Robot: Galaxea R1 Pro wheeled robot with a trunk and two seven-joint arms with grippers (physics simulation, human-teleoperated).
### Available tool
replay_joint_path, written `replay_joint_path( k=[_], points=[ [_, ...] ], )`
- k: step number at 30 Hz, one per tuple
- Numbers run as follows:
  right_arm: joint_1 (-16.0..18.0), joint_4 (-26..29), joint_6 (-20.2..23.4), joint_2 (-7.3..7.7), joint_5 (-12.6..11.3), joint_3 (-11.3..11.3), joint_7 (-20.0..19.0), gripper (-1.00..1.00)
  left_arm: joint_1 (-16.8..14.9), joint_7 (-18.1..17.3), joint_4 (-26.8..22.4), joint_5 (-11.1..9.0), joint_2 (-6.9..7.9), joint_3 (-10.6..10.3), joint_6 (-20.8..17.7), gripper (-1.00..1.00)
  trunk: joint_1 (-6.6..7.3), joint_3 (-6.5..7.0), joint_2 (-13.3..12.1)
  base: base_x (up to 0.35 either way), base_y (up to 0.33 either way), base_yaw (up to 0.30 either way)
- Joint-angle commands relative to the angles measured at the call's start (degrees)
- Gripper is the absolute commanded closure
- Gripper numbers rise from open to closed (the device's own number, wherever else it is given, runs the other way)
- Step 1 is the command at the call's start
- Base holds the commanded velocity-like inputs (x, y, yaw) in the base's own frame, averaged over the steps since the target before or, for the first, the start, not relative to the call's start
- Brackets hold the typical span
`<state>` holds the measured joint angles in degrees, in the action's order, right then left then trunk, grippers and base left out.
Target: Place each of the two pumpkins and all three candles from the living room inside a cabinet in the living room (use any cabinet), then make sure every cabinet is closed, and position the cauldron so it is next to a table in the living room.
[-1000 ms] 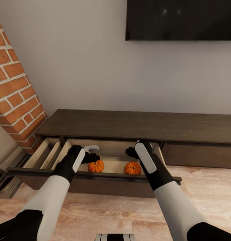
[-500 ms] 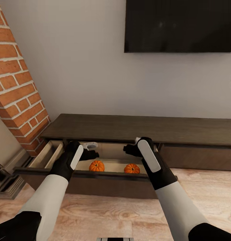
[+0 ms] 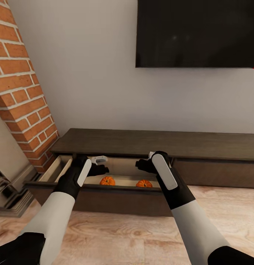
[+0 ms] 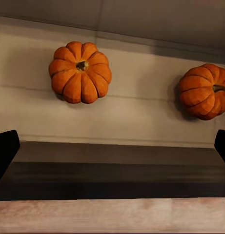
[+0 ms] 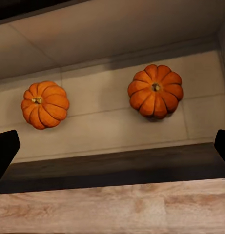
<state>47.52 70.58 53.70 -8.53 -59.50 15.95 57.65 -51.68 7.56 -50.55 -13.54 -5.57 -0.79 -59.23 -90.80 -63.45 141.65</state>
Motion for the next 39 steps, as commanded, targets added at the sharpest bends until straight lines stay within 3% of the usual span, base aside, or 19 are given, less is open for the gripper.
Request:
replay_joint_path(
  k=[1,28,39],
  points=[
    [0.0,0.0,0.0,0.00,0.0,0.0,0.0,-1.00,0.0,0.0,0.0,0.0,0.01,0.0,0.0,-1.00,0.22,0.18,-0.4,-0.190,0.000,0.000],
    [-0.1,0.0,-0.1,-0.04,0.0,0.0,-0.1,-1.00,0.0,0.0,-0.1,0.0,-0.36,0.0,0.0,-1.00,6.15,5.03,-11.2,-0.089,0.000,0.000],
    [-0.1,0.0,-0.2,-0.07,0.1,0.0,-0.1,-1.00,0.3,0.0,-6.5,0.0,-0.40,-0.3,-0.1,-1.00,6.15,5.03,-11.2,-0.106,0.000,0.000]
  ],
)
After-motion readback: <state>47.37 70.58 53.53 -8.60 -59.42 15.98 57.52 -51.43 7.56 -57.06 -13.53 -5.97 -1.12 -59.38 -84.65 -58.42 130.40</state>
